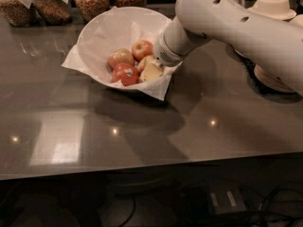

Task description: Pick apple from white bowl

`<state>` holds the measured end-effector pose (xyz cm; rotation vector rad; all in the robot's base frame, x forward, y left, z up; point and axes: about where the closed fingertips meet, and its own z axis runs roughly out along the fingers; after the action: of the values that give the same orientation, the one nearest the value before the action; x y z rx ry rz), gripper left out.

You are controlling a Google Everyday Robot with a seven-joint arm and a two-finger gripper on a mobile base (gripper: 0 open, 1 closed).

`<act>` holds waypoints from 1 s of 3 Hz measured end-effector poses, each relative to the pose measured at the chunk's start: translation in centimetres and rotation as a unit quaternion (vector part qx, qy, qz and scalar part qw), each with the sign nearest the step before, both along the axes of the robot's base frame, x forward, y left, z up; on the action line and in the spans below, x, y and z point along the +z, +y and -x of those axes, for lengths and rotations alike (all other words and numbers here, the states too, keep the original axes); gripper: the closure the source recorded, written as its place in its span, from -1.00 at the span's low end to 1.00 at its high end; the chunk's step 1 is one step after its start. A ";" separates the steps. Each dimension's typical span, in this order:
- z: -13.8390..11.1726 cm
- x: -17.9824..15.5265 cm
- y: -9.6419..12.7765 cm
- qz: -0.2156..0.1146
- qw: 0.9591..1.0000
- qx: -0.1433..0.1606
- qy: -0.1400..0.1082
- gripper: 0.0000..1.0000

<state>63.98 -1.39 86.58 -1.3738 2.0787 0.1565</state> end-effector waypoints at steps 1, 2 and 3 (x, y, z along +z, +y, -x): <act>0.4 1.3 0.3 0.010 1.000 0.019 -0.007 1.00; 0.9 3.2 0.2 0.024 0.999 0.042 -0.018 1.00; 1.4 5.1 -0.2 0.038 0.996 0.071 -0.024 1.00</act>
Offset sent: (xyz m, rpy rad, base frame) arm -0.0125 -0.0014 0.0556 -0.0848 -0.0649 0.1342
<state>62.59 -1.61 91.71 -1.5574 1.9658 0.1048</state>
